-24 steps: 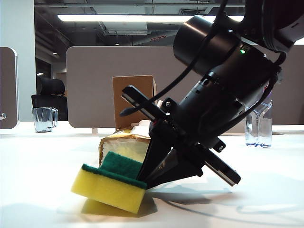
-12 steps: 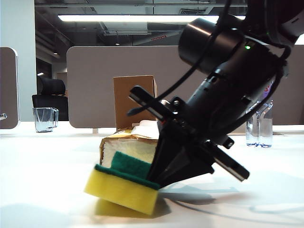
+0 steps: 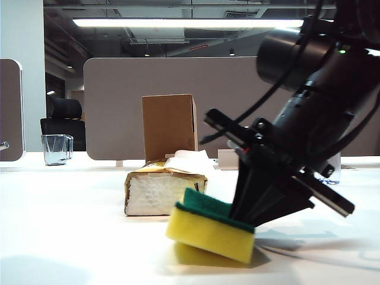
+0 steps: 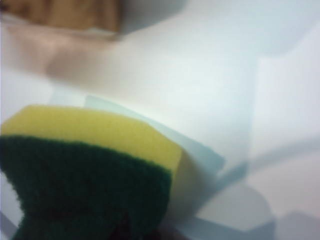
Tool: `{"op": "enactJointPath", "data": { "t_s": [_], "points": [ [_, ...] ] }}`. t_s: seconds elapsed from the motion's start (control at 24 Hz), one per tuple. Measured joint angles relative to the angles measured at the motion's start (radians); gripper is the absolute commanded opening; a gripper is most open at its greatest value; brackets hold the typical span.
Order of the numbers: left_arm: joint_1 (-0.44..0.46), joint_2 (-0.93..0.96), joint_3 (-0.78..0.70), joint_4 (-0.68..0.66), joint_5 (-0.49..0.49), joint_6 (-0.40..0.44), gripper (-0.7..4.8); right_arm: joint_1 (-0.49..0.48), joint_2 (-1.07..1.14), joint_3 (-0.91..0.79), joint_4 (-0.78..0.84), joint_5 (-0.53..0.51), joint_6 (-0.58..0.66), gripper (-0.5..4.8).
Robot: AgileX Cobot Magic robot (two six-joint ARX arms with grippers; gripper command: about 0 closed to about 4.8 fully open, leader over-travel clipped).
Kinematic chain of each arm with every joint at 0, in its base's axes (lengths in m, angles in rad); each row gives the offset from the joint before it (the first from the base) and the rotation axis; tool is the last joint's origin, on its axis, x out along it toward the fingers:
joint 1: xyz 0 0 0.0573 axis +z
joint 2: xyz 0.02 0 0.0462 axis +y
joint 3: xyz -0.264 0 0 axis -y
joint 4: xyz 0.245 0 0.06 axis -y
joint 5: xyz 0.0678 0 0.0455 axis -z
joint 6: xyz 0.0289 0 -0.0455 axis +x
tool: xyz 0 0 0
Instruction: Move the sponge from left to right to wipe the table, avoiding obstacles on the table, and finally reaching the bottle of mineral water.
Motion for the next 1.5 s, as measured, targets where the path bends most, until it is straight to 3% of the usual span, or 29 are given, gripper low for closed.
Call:
{"op": "enactJointPath", "data": {
  "t_s": [0.38,1.13,1.42,1.5],
  "points": [
    [0.000,0.000,0.000,0.000,0.000,0.000,2.82,-0.060,-0.077,-0.083,-0.002,0.003,-0.048,-0.06],
    [0.000,0.000,0.000,0.001,-0.001,0.000,2.82,-0.294,-0.211,-0.171,-0.130,-0.029,-0.190,-0.06],
    [0.000,0.000,0.000,0.001,-0.003,0.000,2.82,-0.423,-0.271,-0.187,-0.212,-0.032,-0.282,-0.06],
    [0.000,0.000,0.000,0.002,-0.003,0.000,2.82,-0.501,-0.286,-0.189,-0.250,-0.040,-0.325,-0.06]
  ]
}}
